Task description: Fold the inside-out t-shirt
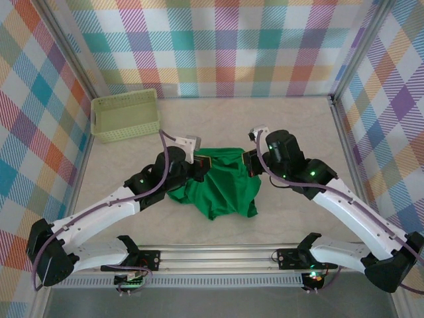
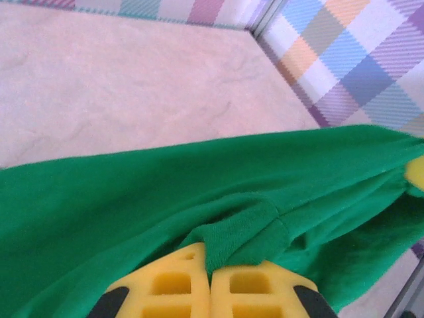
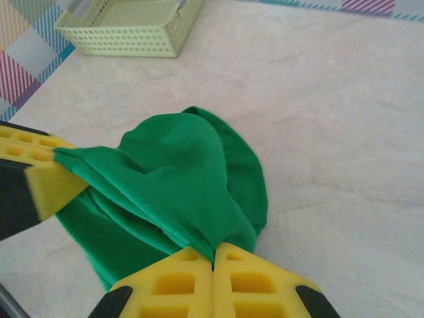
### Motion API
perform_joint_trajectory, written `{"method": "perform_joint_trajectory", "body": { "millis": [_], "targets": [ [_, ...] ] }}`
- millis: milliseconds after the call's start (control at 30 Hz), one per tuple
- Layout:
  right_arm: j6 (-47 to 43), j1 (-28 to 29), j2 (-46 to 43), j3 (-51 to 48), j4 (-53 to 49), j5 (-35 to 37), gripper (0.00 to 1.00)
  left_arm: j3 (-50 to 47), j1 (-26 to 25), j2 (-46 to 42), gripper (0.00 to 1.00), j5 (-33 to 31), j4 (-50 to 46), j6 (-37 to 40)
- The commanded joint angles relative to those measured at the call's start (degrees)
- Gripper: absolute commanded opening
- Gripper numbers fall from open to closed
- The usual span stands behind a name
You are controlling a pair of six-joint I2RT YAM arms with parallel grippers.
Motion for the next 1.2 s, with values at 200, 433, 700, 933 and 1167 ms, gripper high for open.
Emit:
{"method": "perform_joint_trajectory", "body": {
  "millis": [200, 433, 700, 933, 1167],
  "targets": [
    [2.17, -3.4, 16.2, -1.99, 2.21, 0.18, 0.0, -11.16, 0.51, 7.18, 0.01, 0.98, -2.07, -5.39],
    [0.01, -5.18, 30.55, 5.8, 4.76, -4.48, 0.0, -13.27, 0.53, 8.52, 0.08, -0.7, 0.04, -6.47],
    [-0.17, -3.37, 29.86, 9.77, -2.3, -1.67, 0.34, -12.91, 3.03, 5.74, 0.51, -1.73, 1.25, -5.45],
    [6.89, 3.99, 25.7, 9.22, -8.5, 2.62, 0.4, -10.98, 5.2, 8.19, 0.56, 3.33, 4.12, -3.78],
    [18.13, 6.3, 28.8, 6.85, -1.85, -4.62, 0.38, -14.16, 6.71, 10.66, 0.5, 7.81, 11.74, -6.97]
  ]
}}
